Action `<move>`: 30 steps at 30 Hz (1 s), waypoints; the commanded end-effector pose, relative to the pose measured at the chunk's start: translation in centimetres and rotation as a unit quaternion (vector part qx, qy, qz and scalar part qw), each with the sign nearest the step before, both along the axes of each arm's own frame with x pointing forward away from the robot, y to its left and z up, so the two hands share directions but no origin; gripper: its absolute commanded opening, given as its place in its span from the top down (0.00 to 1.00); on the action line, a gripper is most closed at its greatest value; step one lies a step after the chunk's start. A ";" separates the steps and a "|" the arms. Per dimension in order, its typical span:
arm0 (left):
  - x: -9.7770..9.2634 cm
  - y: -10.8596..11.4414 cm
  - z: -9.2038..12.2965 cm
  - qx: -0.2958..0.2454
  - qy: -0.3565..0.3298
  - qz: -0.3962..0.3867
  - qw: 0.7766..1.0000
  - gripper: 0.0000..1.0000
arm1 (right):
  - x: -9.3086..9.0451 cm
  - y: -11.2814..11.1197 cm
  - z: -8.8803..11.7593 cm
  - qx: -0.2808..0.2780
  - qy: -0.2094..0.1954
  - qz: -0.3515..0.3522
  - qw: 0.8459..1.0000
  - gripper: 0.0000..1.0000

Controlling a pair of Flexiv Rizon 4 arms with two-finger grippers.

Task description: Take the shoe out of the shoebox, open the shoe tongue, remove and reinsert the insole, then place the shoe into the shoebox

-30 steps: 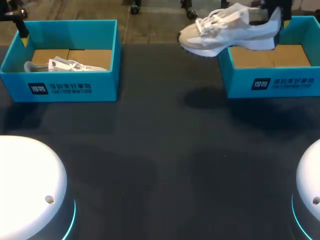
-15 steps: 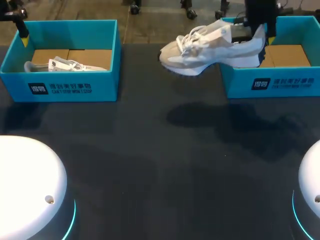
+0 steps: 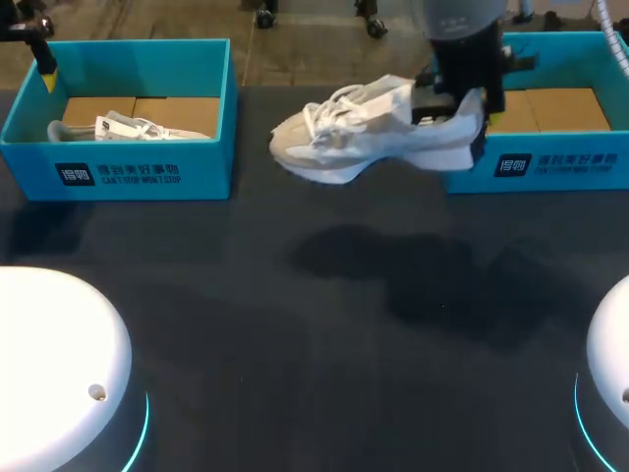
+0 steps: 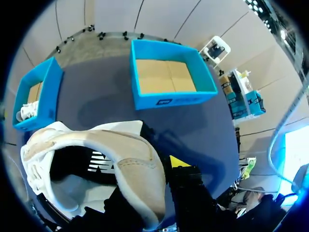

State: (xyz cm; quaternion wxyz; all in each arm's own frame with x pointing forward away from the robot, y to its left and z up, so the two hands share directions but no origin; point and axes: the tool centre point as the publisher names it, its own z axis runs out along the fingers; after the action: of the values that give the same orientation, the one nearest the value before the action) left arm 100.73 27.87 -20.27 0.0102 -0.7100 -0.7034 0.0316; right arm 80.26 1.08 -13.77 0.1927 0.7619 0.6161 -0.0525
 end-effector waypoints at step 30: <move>-0.2 0.0 0.0 0.001 -0.002 -0.001 1.000 0.00 | -8.2 3.6 -2.5 0.029 0.006 -0.004 1.000 1.00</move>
State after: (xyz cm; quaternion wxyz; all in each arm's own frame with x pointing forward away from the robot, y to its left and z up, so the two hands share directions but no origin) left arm 100.73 27.87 -20.27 0.0103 -0.7100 -0.7034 0.0316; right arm 72.07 4.88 -16.28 0.1696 0.7693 0.6145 -0.0431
